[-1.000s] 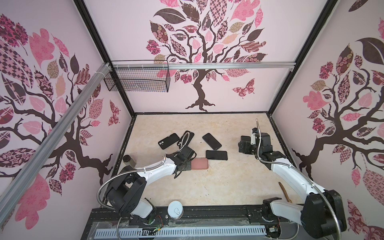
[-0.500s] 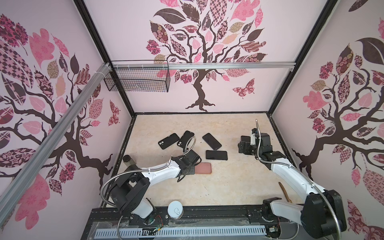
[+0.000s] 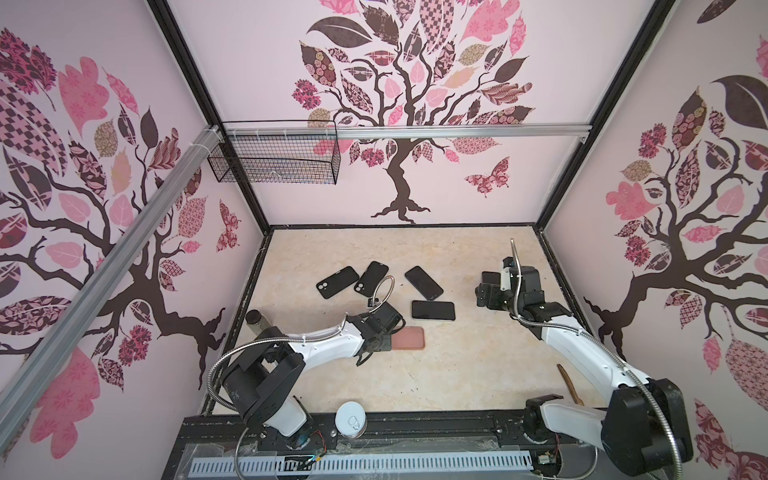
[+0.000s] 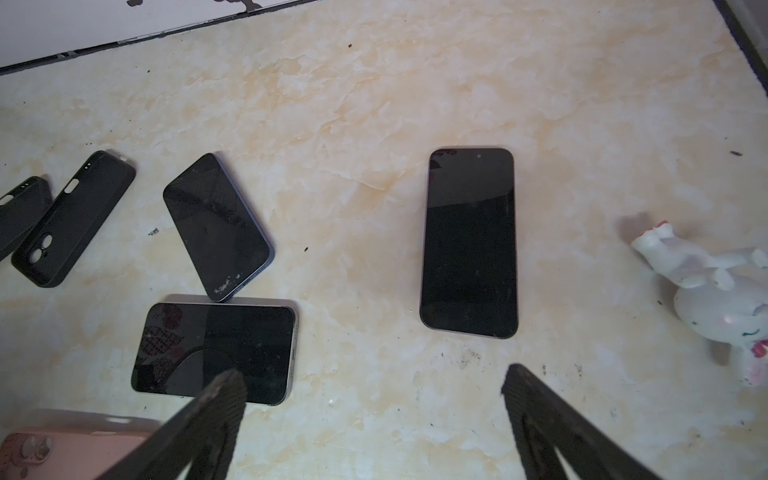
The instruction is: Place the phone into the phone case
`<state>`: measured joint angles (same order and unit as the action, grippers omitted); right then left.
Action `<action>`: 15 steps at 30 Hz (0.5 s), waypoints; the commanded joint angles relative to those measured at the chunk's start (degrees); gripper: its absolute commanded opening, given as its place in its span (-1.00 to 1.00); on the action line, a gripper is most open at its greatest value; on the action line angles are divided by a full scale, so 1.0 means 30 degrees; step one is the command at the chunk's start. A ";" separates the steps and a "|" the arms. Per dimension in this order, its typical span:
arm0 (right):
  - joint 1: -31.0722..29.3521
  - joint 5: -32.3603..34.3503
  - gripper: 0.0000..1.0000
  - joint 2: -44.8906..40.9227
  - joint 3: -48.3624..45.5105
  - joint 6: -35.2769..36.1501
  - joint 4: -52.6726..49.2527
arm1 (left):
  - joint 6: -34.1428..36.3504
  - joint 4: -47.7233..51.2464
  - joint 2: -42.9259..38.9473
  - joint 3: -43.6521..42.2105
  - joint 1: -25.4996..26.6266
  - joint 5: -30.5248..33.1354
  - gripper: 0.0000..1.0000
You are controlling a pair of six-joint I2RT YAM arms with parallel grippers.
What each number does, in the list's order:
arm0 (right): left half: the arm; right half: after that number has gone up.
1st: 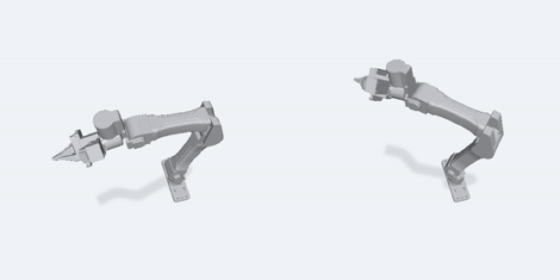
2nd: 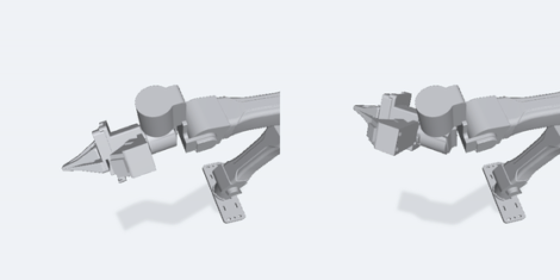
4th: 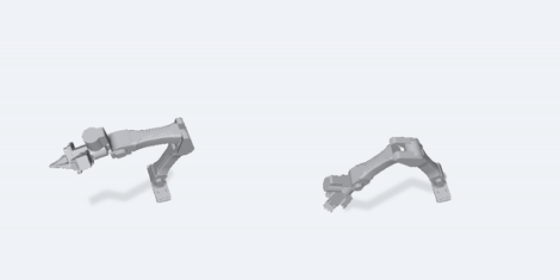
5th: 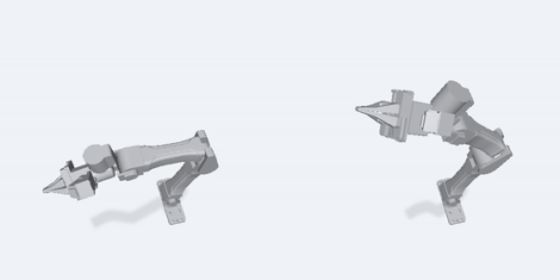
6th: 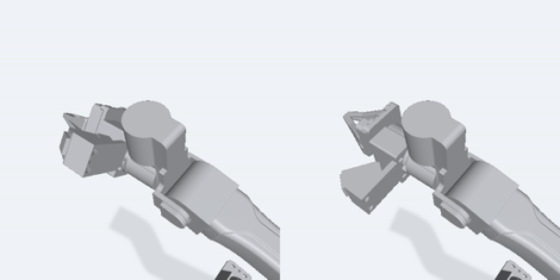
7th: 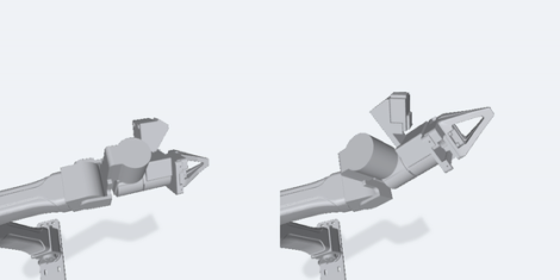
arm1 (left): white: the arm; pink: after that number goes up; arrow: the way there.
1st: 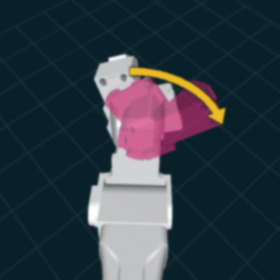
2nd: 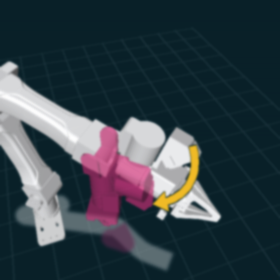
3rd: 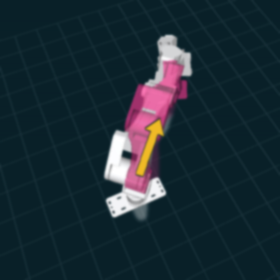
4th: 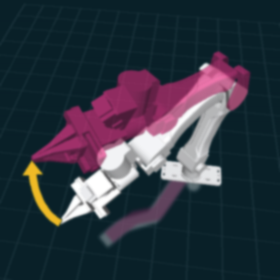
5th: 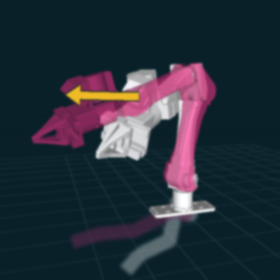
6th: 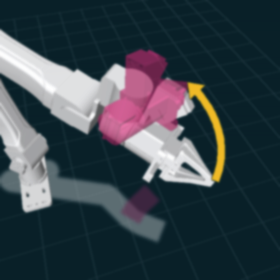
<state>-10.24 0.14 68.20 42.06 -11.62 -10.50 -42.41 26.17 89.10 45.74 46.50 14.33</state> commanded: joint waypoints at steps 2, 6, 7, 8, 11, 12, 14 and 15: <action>-0.0180 -0.0169 0.99 0.0347 0.1021 0.0020 -0.0231 | -0.0337 -0.0404 0.0101 -0.0498 0.0086 0.0288 -1.00; -0.0221 -0.0169 0.99 0.0351 0.1037 0.0012 -0.0275 | -0.0350 -0.0419 0.0113 -0.0538 0.0089 0.0203 -1.00; -0.0226 -0.0198 0.99 0.0329 0.1023 0.0017 -0.0272 | -0.0366 -0.0407 0.0098 -0.0529 0.0087 0.0180 -0.98; -0.0229 -0.0205 0.99 0.0336 0.1037 0.0013 -0.0278 | -0.0366 -0.0404 0.0088 -0.0532 0.0093 0.0177 -0.96; -0.0247 -0.0227 0.99 0.0351 0.1015 0.0089 -0.0264 | -0.0421 -0.0443 -0.0051 -0.0593 0.0100 0.0168 -0.86; -0.0249 -0.0225 1.00 0.0314 0.1034 0.0092 -0.0289 | -0.0408 -0.0426 -0.0126 -0.0624 0.0089 0.0175 -0.83; -0.0249 -0.0195 0.99 0.0248 0.1001 0.0092 -0.0236 | -0.0423 -0.0477 -0.0307 -0.0657 0.0078 0.0161 -0.74; -0.0251 -0.0143 1.00 0.0208 0.0978 0.0069 -0.0220 | -0.0449 -0.0521 -0.0436 -0.0748 0.0086 0.0153 -0.68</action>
<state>-10.66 -0.25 68.20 42.06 -11.62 -10.55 -43.38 25.71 89.08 45.12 46.54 14.28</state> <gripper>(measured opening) 0.997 0.148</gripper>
